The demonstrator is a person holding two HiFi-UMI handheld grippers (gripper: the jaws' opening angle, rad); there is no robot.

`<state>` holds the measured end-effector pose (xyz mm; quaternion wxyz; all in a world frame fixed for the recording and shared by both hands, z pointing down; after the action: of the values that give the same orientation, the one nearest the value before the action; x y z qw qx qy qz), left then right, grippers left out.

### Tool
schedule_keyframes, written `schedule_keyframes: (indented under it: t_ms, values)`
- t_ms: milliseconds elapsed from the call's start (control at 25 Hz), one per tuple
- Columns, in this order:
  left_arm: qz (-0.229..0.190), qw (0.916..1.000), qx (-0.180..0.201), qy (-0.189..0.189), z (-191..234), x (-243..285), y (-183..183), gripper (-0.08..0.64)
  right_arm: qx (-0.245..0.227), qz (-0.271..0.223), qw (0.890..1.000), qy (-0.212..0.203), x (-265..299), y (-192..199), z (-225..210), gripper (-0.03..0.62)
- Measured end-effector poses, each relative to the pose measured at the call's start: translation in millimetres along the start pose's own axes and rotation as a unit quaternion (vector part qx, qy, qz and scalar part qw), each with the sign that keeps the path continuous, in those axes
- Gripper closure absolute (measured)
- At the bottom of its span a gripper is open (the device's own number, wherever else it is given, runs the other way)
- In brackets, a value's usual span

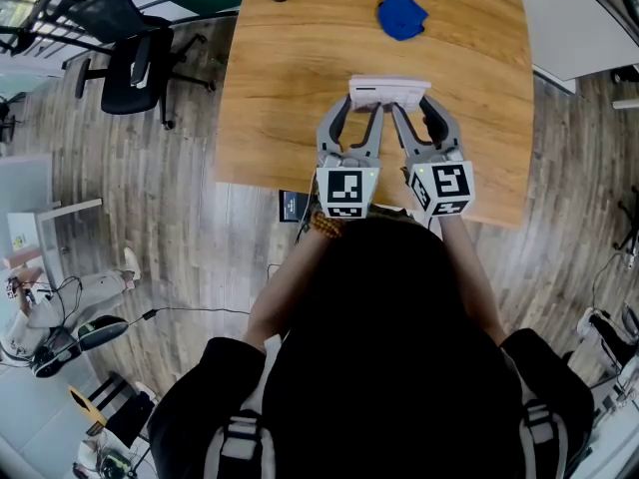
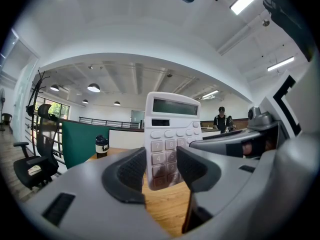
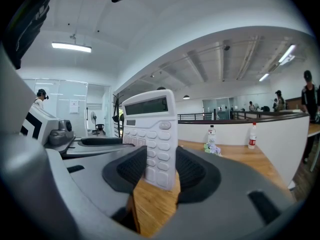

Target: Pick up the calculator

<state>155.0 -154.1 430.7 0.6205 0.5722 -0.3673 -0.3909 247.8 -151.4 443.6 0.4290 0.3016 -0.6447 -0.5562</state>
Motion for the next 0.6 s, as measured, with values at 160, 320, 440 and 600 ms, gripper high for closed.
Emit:
schedule_keyframes:
  t_ms: [160,320,440,600]
  values:
    - [0.002,1.0,-0.001,0.001,-0.3,0.0,0.2,0.356,0.002,0.001,1.0,0.0,-0.3,0.2,-0.1,0.403]
    - [0.007,1.0,-0.005,0.0,0.2,0.0,0.1,0.356,0.003,0.003,1.0,-0.001,-0.6,0.6,0.5,0.407]
    - [0.01,0.9999,-0.003,-0.001,0.1,-0.3,0.3,0.356,0.005,0.006,1.0,-0.001,-0.6,1.3,0.4,0.408]
    - [0.014,0.9999,-0.008,0.0,0.4,-0.1,1.5,0.356,0.007,0.008,1.0,0.001,-0.3,2.2,0.4,0.41]
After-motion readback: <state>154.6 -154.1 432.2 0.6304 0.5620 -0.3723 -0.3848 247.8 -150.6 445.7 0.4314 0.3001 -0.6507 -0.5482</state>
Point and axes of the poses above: the fingertips, and each gripper's own axes: x forward along the fingers, z to its left, y out of its underside, the point moved 2 cm from there along -x, backward along the fingers
